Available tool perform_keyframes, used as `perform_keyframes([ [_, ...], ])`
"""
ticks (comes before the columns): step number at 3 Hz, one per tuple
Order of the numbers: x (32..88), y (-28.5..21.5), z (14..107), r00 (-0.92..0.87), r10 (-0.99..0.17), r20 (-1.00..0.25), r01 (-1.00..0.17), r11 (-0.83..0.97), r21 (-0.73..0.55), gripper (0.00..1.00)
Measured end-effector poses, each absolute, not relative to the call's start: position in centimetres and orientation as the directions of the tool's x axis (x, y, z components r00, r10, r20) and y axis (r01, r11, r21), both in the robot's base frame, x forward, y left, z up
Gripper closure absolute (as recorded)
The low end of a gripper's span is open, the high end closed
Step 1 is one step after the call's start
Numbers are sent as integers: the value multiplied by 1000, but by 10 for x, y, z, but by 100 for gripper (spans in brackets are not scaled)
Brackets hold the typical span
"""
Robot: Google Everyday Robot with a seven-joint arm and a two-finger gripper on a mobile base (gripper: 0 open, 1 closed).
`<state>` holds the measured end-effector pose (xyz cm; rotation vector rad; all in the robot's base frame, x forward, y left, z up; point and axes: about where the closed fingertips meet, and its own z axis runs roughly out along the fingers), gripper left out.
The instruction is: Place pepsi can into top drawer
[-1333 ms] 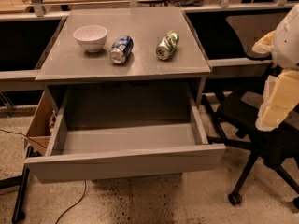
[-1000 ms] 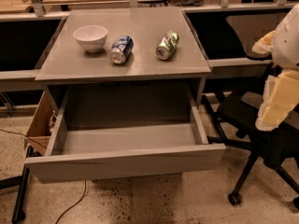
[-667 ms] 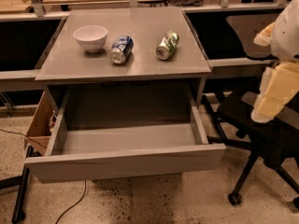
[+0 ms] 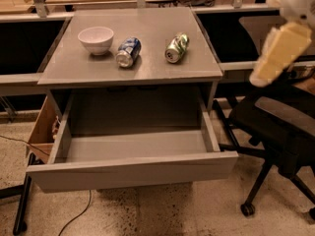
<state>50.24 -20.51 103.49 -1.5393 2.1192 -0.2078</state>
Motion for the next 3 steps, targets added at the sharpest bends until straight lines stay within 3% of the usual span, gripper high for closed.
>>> perform_keyframes([
  [1,557,-179,1073,-141,-909,-391,-819,329,-470,0],
  [3,653,-124,1095,7,-857,-515,-832,280,-479,0],
])
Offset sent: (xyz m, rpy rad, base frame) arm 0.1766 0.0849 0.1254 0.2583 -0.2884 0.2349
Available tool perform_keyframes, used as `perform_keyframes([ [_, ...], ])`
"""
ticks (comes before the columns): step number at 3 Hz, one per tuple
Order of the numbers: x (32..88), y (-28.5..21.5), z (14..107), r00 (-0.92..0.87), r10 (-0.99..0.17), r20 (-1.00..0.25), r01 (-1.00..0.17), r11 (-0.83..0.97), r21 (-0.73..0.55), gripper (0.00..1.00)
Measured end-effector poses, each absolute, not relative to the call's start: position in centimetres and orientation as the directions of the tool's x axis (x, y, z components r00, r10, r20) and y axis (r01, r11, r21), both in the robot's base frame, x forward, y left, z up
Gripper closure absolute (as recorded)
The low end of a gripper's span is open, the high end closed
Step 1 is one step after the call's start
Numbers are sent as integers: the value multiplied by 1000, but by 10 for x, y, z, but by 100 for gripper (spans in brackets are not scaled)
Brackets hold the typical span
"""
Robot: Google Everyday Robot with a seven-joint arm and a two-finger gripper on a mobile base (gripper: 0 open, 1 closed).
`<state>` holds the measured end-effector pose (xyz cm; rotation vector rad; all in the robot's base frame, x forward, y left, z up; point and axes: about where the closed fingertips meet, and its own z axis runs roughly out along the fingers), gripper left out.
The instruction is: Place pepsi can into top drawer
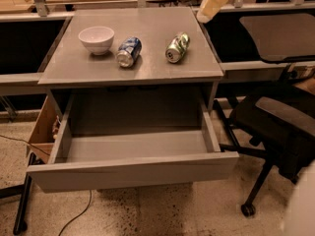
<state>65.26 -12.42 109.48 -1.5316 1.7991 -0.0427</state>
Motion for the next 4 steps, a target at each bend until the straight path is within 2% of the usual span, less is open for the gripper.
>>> perform_keyframes([
  [1,687,-116,1096,19,-811,-585,-820,322,-473,0],
  [3,730,-105,1053,-22,-712,-702,-833,401,-381,0],
  [4,730,-105,1053,-22,-712,-702,-833,401,-381,0],
])
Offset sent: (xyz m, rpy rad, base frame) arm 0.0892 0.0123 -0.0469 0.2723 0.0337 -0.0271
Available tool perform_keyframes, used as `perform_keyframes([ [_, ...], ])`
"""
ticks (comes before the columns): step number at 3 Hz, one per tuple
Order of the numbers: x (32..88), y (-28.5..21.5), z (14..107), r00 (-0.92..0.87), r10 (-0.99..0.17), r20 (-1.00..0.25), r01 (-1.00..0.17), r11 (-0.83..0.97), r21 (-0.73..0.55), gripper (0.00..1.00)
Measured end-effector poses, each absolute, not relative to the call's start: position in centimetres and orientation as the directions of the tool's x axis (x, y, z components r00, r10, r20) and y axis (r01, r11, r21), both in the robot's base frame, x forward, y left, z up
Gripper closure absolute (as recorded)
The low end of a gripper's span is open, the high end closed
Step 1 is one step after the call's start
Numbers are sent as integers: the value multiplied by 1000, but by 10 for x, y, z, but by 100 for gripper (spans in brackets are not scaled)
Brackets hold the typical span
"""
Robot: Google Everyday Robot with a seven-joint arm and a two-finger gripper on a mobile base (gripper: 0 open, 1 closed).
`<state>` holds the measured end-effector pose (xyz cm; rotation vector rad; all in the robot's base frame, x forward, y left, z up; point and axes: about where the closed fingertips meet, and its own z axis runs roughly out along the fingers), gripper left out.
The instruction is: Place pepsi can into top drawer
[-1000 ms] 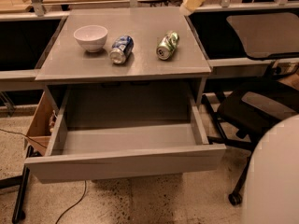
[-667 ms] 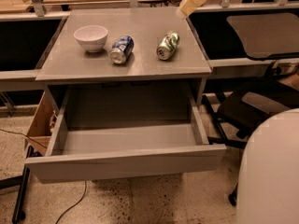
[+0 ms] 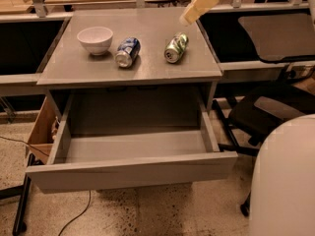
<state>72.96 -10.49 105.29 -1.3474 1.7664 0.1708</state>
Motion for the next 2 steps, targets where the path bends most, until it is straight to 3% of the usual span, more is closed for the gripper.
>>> perform_keyframes([
  [2,738,-66,1020,14,-720,-694,-880,321,-351,0],
])
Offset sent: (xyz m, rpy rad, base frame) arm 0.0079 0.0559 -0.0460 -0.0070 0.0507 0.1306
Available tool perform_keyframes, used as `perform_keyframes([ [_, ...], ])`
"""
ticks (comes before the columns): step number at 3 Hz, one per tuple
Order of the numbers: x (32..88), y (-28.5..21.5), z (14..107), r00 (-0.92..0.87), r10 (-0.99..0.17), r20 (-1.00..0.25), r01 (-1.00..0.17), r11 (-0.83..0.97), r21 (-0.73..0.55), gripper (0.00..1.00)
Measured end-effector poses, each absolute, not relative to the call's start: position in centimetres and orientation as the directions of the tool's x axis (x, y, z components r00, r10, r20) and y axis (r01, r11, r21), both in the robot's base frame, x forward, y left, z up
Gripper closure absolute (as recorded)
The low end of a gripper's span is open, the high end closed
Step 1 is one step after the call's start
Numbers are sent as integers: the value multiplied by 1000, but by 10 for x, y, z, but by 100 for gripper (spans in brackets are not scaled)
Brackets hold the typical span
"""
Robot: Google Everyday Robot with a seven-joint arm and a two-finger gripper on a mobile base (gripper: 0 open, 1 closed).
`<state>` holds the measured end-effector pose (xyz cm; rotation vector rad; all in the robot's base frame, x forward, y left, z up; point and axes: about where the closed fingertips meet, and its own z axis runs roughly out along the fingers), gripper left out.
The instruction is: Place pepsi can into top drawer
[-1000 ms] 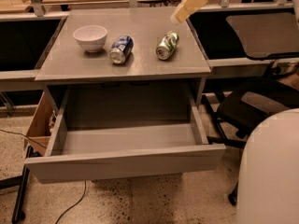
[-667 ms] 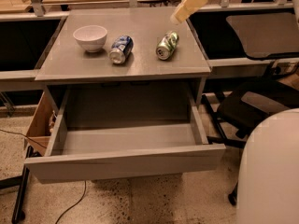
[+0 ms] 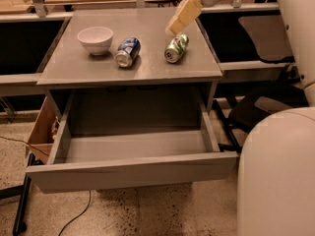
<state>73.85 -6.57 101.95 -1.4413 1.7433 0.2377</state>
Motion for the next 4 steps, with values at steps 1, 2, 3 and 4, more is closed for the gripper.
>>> perform_keyframes([
  [1,747,-18,991,63,-693,-718,-913,251,-322,0],
  [2,753,19,977,102,-670,-735,-925,209,-319,0],
  [3,768,58,955,127,-649,-750,-939,165,-301,0],
  [4,791,88,917,105,-640,-761,-957,143,-251,0],
])
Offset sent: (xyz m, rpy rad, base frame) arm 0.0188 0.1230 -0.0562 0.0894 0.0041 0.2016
